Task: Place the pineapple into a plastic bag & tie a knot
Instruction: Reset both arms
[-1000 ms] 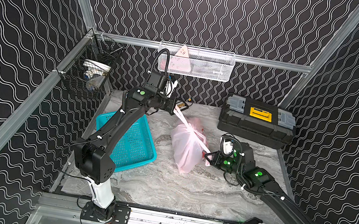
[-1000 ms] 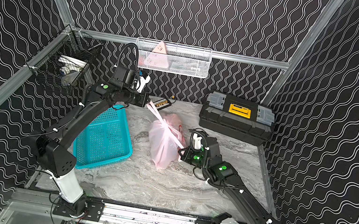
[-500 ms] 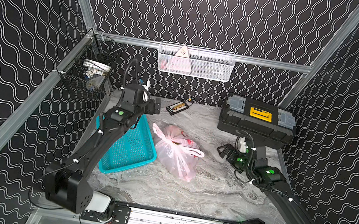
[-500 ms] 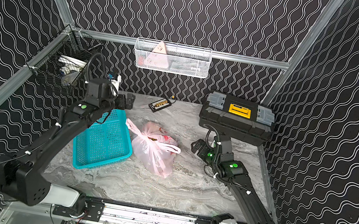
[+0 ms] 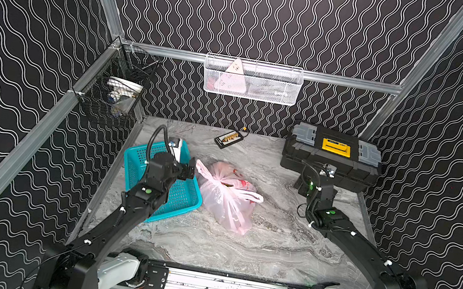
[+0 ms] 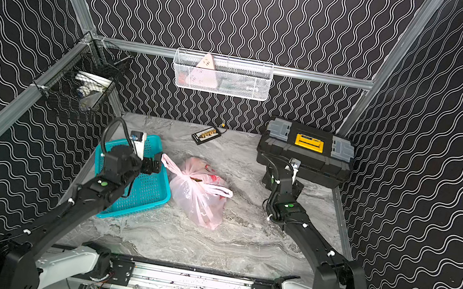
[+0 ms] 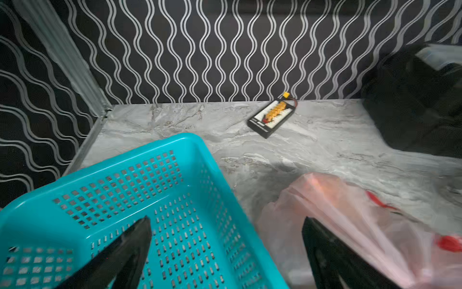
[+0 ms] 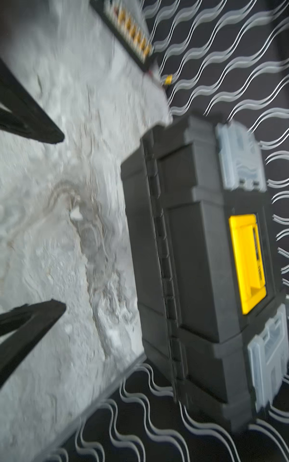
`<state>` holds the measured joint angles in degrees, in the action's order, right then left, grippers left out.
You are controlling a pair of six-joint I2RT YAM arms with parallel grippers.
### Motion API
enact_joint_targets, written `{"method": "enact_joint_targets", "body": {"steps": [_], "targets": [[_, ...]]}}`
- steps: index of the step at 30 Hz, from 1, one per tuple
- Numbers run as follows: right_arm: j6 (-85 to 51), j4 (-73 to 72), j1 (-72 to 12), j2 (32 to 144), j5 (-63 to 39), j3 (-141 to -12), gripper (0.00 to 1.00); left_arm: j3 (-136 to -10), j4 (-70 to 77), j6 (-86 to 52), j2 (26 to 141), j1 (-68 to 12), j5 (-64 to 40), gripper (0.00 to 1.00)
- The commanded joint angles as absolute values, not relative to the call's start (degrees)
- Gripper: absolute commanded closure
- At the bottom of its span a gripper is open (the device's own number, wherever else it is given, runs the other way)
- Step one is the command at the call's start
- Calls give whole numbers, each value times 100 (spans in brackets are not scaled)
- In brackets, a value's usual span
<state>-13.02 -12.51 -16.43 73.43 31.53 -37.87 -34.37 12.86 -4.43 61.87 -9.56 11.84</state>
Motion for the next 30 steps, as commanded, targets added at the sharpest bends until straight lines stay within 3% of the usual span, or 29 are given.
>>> {"method": "enact_joint_targets", "body": {"steps": [1,4,9,15,24,30], "targets": [[-453,-2912,-1439,7412,3353,-3060,0,-3001,2757,-10,6363,-940,2099,1],[-404,-3175,-1325,7592,3509,-2545,0,-2544,3146,-86,6651,-907,2466,1],[-114,-4129,-1232,7875,3466,-1947,0,-1996,3776,-185,7047,-829,2187,1],[287,-5830,-1120,8389,2953,-1612,0,-1426,5642,-68,7929,-675,1816,1],[56,-5372,-1047,8092,2997,-1617,0,-1463,7262,209,9565,-571,1204,1],[163,-5490,-981,7976,2912,-1461,0,-2050,5935,-59,9436,-566,1652,1]]}}
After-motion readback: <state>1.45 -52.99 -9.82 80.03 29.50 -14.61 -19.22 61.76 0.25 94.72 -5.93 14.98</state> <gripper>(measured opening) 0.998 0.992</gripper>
